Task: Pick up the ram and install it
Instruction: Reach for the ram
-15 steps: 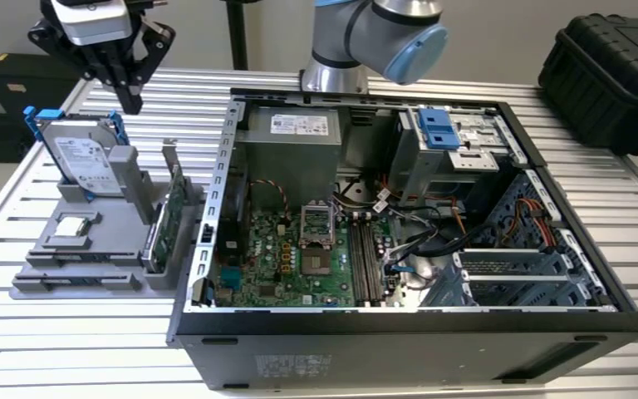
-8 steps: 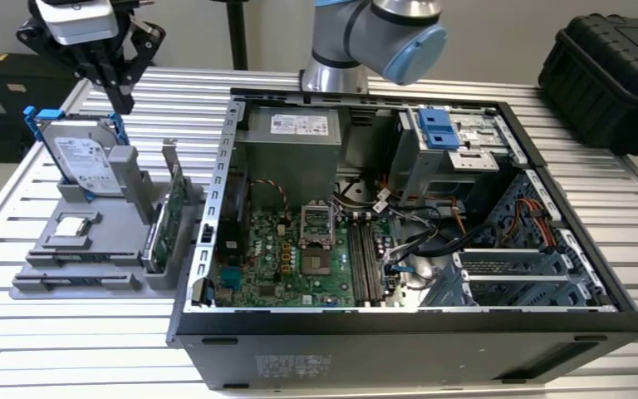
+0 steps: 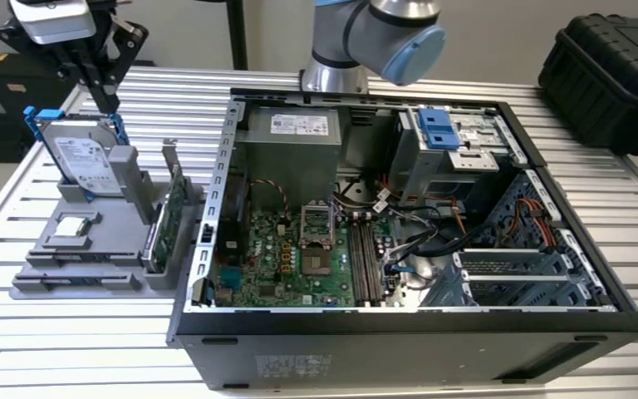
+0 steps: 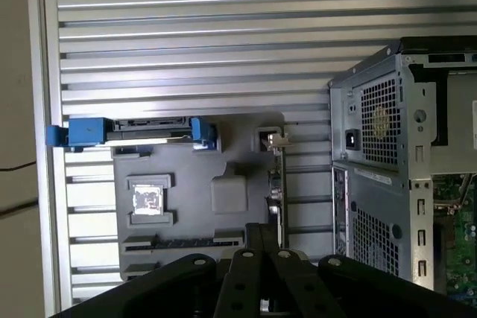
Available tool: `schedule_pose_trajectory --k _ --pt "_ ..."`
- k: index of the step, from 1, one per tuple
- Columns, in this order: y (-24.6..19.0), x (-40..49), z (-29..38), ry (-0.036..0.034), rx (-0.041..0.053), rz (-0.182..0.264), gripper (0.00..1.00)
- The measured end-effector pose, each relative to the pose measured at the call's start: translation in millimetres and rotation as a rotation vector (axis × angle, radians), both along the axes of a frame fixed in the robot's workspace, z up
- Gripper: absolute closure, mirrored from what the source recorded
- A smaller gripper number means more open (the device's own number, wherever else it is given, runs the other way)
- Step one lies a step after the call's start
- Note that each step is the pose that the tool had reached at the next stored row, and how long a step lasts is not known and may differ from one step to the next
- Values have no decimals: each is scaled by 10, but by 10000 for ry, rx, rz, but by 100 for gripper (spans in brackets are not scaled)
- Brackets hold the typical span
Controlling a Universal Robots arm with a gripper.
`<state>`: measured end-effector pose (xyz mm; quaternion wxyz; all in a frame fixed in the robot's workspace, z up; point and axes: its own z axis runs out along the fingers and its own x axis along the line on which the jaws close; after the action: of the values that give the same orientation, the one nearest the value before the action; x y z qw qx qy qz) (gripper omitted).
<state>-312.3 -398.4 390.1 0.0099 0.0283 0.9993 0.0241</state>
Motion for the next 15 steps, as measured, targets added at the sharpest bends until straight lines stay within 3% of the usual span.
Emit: schedule_pose_trajectory --k 15 --pt "0 -281 -6 0 0 4 100"
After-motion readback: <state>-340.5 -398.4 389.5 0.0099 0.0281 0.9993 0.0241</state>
